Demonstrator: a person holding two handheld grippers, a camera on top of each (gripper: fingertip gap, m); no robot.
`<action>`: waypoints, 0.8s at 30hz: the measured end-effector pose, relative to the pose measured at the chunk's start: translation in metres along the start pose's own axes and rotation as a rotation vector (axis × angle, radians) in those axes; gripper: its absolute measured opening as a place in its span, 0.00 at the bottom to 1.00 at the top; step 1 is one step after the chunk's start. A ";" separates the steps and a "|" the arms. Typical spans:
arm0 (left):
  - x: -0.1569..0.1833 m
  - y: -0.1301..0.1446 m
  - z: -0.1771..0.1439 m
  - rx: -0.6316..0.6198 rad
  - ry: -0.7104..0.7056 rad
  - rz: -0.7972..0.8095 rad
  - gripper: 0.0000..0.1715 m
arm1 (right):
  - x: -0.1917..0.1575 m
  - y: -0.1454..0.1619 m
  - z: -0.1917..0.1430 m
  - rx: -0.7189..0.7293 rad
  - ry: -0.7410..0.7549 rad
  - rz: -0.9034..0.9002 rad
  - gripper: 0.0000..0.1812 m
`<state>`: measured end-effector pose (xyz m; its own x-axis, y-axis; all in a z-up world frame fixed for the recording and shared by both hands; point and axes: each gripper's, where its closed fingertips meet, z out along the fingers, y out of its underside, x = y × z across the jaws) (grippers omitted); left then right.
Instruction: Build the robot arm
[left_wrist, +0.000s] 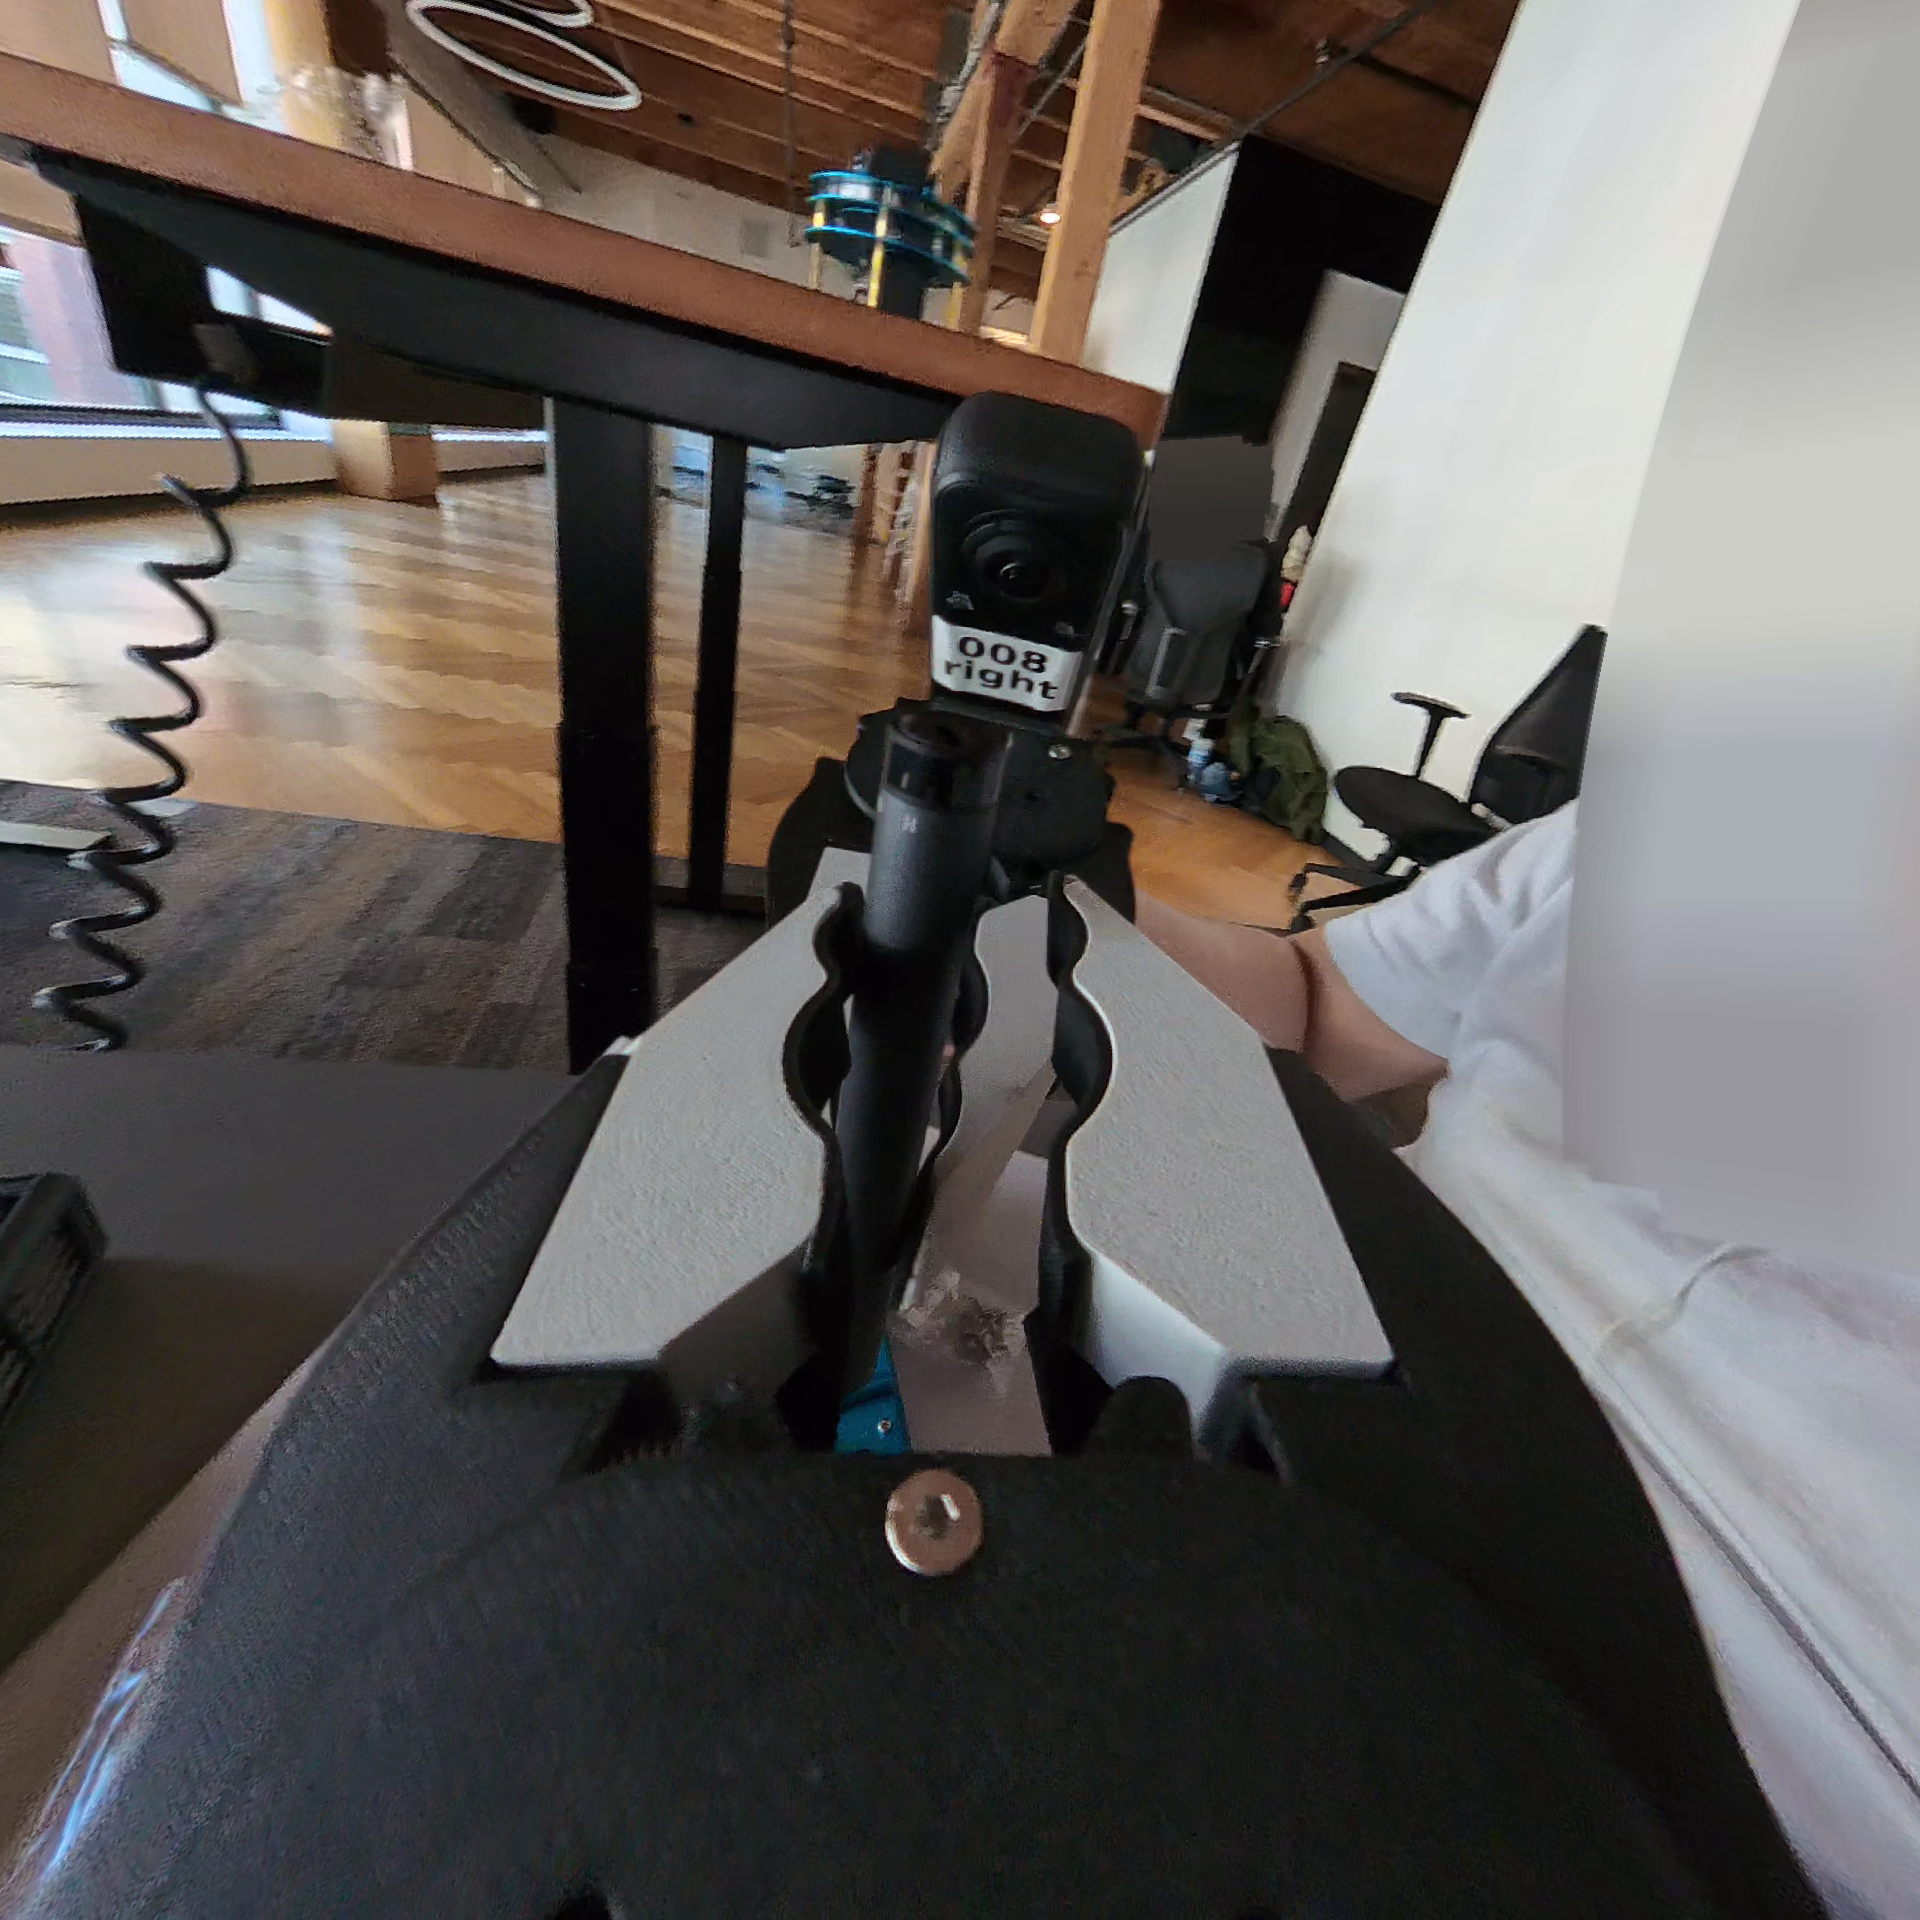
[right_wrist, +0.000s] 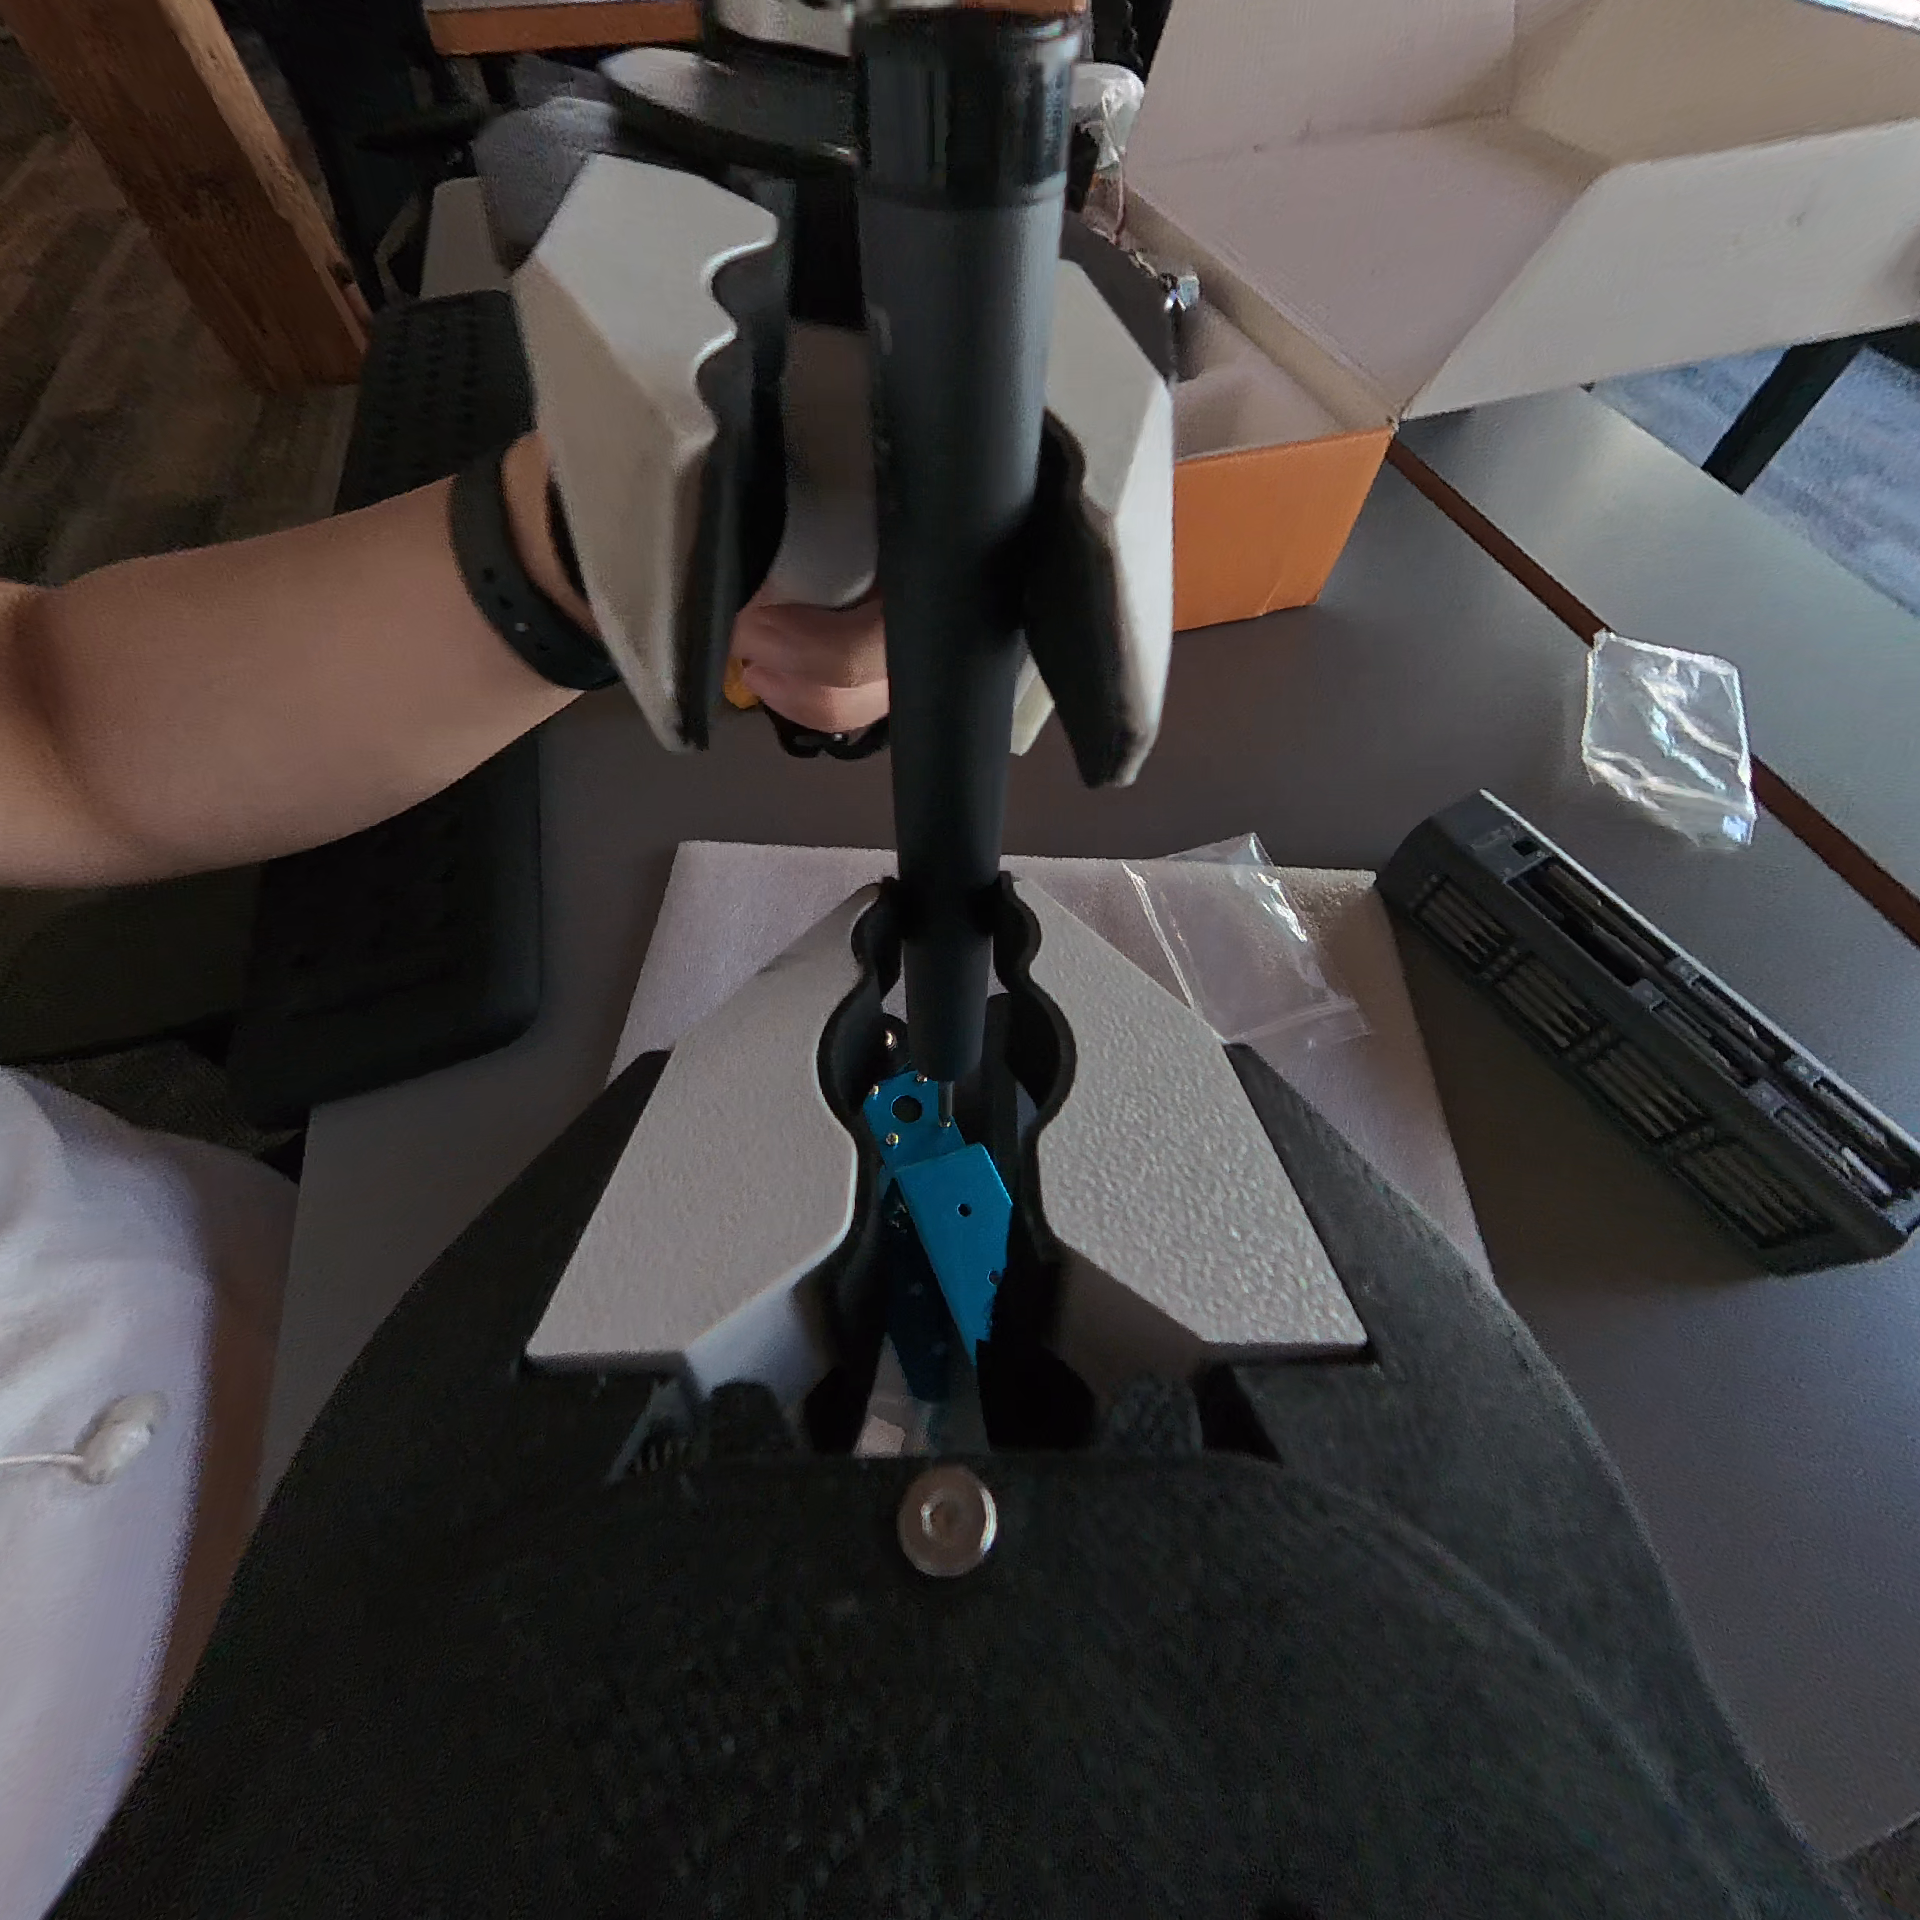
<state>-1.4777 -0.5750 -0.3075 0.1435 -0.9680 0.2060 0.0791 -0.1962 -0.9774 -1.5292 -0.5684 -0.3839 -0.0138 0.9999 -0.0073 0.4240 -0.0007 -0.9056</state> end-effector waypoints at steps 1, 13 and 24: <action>-0.003 -0.001 0.000 -0.004 -0.044 0.005 0.20 | 0.001 0.000 0.001 -0.010 0.009 0.021 0.10; -0.021 -0.017 -0.008 0.076 -0.349 -0.049 0.15 | 0.006 0.001 -0.004 0.007 0.221 0.098 0.10; -0.023 -0.010 0.003 -0.003 -0.481 0.032 0.07 | 0.004 0.001 -0.002 0.000 0.265 0.071 0.10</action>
<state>-1.4788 -0.5508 -0.3023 0.5860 -0.7914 0.1740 0.0645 -0.1685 -0.9836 -1.5269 -0.5649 -0.3839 0.2534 0.9665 0.0405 0.4151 -0.0709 -0.9070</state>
